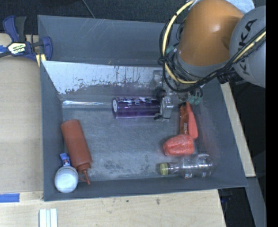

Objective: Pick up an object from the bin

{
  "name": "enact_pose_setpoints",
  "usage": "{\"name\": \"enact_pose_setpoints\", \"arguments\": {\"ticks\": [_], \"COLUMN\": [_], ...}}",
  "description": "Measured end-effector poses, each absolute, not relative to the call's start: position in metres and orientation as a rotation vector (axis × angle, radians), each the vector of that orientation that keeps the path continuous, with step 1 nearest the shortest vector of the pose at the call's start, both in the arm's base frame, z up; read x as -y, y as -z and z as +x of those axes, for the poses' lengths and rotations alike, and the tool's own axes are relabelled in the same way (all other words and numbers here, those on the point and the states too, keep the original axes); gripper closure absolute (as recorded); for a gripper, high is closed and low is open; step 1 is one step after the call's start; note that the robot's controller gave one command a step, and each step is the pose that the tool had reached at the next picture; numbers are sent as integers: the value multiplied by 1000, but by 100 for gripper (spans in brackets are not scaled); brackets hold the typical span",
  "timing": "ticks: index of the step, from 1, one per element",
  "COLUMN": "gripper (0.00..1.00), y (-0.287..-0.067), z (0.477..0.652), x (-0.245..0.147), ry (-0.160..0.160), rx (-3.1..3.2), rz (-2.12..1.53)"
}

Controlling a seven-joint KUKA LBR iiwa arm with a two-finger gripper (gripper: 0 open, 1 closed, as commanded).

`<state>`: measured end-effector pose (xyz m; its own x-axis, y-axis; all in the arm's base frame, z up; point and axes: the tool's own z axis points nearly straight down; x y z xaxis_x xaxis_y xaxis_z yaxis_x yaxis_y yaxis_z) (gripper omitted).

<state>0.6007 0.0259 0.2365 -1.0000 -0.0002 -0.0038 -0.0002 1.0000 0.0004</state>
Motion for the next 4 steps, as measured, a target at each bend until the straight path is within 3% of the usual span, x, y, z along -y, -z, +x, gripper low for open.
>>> {"name": "enact_pose_setpoints", "arguments": {"ticks": [1,2,3,4], "gripper": [0,0,0,100], "y": [-194,-169,-141,-126], "z": [606,607,619,628], "x": [-28,-20,-32,-27], "ry": [0,0,1,0], "rx": [-3134,-3142,-3131,-3129], "rz": [-40,-50,-117,-191]}}
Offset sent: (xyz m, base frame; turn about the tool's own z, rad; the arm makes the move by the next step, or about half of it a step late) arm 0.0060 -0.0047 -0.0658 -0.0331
